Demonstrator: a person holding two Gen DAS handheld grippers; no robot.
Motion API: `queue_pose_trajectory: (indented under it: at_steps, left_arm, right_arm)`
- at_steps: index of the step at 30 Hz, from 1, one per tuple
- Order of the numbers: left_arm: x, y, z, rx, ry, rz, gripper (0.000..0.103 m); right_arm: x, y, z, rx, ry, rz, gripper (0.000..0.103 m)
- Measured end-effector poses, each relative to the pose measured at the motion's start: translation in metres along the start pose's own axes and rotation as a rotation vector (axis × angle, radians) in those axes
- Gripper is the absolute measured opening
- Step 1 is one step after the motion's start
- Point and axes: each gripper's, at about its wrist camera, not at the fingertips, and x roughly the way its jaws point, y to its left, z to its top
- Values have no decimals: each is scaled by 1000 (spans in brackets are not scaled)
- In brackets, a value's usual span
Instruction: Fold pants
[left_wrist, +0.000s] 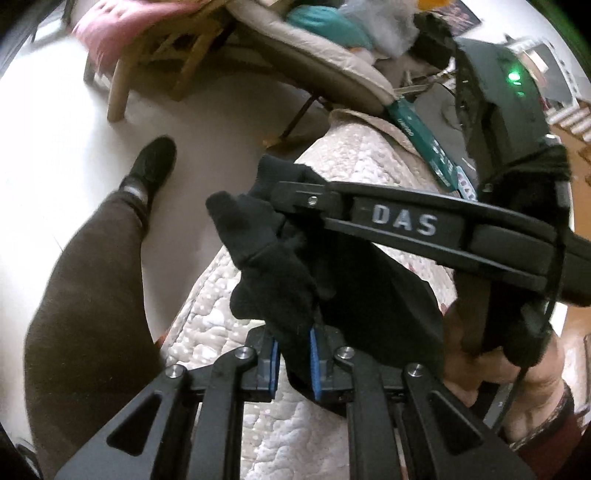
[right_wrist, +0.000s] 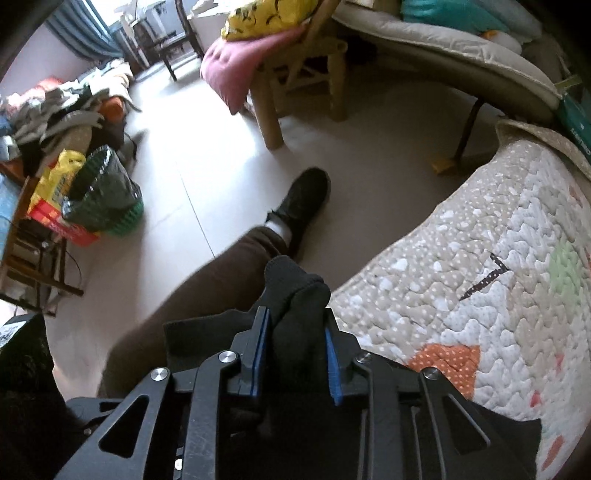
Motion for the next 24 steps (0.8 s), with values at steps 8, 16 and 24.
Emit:
queue_pose_trajectory:
  at_steps: [8,16,24]
  left_arm:
    - [-11,-71,-5,204,-44,11,12]
    - [25,-154,-38,443,12,26,12]
    - [70,-196,-103,621,121,10,16]
  right_arm:
    - [-59,-32,-29,172,-184,53,29]
    - [-116,-105,-102,392,-291,55,29]
    - [-124,-170,-199,632,-322,56,35]
